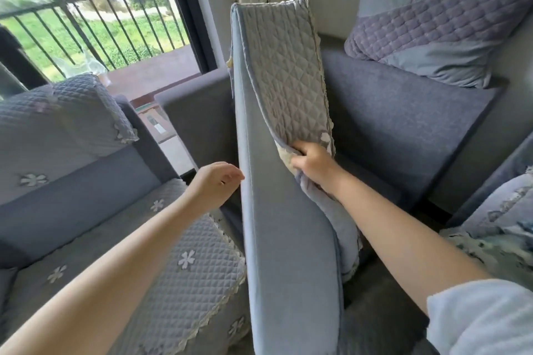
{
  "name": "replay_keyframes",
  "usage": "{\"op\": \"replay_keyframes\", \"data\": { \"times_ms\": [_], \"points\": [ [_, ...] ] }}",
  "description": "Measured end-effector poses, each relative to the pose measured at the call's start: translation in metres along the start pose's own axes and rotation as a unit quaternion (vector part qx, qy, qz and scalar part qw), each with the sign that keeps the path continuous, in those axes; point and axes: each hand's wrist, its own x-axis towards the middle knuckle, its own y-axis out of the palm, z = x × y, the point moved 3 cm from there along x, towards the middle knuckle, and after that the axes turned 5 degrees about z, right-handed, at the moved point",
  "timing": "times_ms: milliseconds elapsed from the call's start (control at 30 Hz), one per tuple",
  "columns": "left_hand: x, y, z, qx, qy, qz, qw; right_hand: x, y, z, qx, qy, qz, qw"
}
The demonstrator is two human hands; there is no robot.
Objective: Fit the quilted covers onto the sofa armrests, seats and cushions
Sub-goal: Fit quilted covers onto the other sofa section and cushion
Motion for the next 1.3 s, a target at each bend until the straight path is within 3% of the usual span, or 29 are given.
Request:
{"op": "replay_keyframes", "data": {
  "times_ms": [133,267,367,500,600,767,933,1000,1133,1300],
  "points": [
    [-0.008,-0.004,0.010,-0.249,-0.080,0.012,0.965,0.021,0.001,0.001,0.026,0.017,0.062,0.998],
    [-0.006,0.009,0.013,-0.394,-0.108,0.025,0.913,0.021,0.001,-0.004,-0.023,0.003,0.140,0.990],
    [0.006,0.020,0.008,-0.423,-0.117,0.034,0.898,0.016,-0.007,-0.012,-0.002,-0.028,0.089,0.996],
    [0.024,0.030,-0.013,-0.330,-0.119,0.031,0.936,0.011,-0.020,-0.033,0.061,-0.074,-0.011,0.995],
    [0.042,0.031,-0.027,-0.214,-0.085,-0.043,0.972,0.014,-0.023,-0.047,0.031,-0.122,-0.078,0.989],
    [0.073,0.029,-0.043,-0.189,-0.064,-0.163,0.966,0.011,-0.001,-0.060,-0.085,-0.201,-0.252,0.943],
    [0.073,0.035,-0.039,-0.087,-0.010,-0.201,0.976,0.012,0.008,-0.054,-0.156,-0.215,-0.314,0.911],
    [0.069,0.039,-0.038,-0.051,0.025,-0.199,0.978,0.011,0.007,-0.059,-0.235,-0.164,-0.351,0.891],
    [0.066,0.046,-0.036,-0.003,0.030,-0.159,0.987,0.012,0.000,-0.069,-0.308,0.002,-0.310,0.899],
    [0.068,0.049,-0.042,0.005,-0.021,-0.097,0.995,0.011,-0.006,-0.067,-0.255,0.026,-0.251,0.933]
  ]
}}
